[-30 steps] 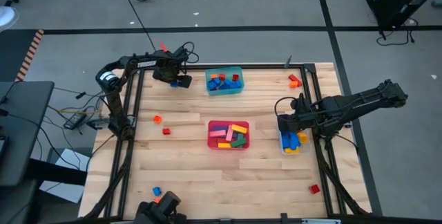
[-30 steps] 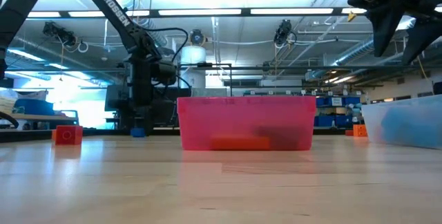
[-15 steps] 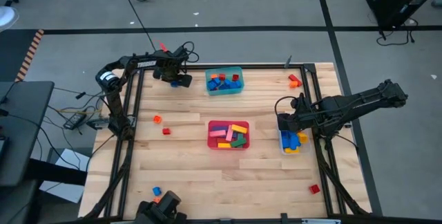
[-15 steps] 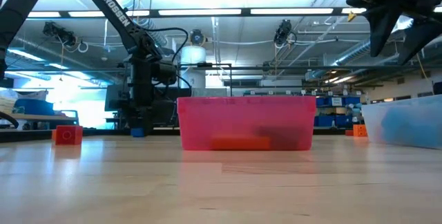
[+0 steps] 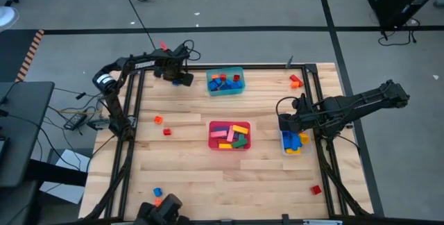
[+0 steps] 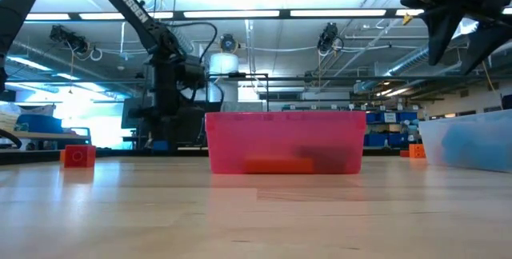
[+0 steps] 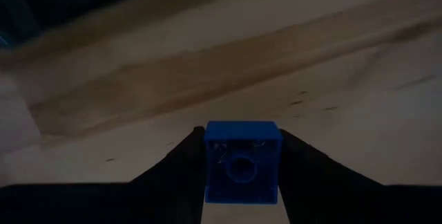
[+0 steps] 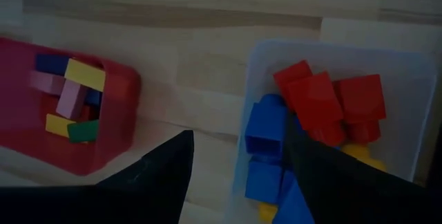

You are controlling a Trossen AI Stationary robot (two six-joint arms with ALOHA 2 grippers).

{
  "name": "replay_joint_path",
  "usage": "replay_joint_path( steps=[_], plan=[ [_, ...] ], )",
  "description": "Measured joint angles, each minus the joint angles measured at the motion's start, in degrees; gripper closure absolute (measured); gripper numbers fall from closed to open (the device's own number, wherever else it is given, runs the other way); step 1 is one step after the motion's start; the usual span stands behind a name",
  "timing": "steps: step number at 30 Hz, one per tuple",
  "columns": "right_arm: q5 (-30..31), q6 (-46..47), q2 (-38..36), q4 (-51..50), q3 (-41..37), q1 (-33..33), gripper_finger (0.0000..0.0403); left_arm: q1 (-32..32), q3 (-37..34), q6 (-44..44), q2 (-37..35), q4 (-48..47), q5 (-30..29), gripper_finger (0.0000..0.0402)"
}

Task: Sort blocks by size
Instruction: Put the blue 4 stud game piece into the blue bin

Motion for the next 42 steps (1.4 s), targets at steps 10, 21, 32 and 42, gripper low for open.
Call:
replay_joint_path(
  steps=[10, 21, 32, 42],
  plan=[
    [0.18, 0.02, 0.00, 0.09, 0.00, -0.01, 0.0149, -2.62, 13.44, 11.00, -2.73, -6.29, 1.63, 0.0256],
    [0.51, 1.25, 0.00, 1.28, 0.00, -0.02, 0.0150, -5.57, 27.53, 20.74, -0.22, -5.08, 8.43, 0.0256],
    [1.98, 1.51, 0.00, 3.23, 0.00, -1.66, 0.0152, -8.80, 36.72, 22.50, 10.18, -5.01, 13.75, 0.0256],
    [3.59, 0.91, 0.00, 3.42, 0.00, -4.12, 0.0152, -12.38, 40.10, 24.95, 18.62, -5.11, 15.14, 0.0254]
  ],
)
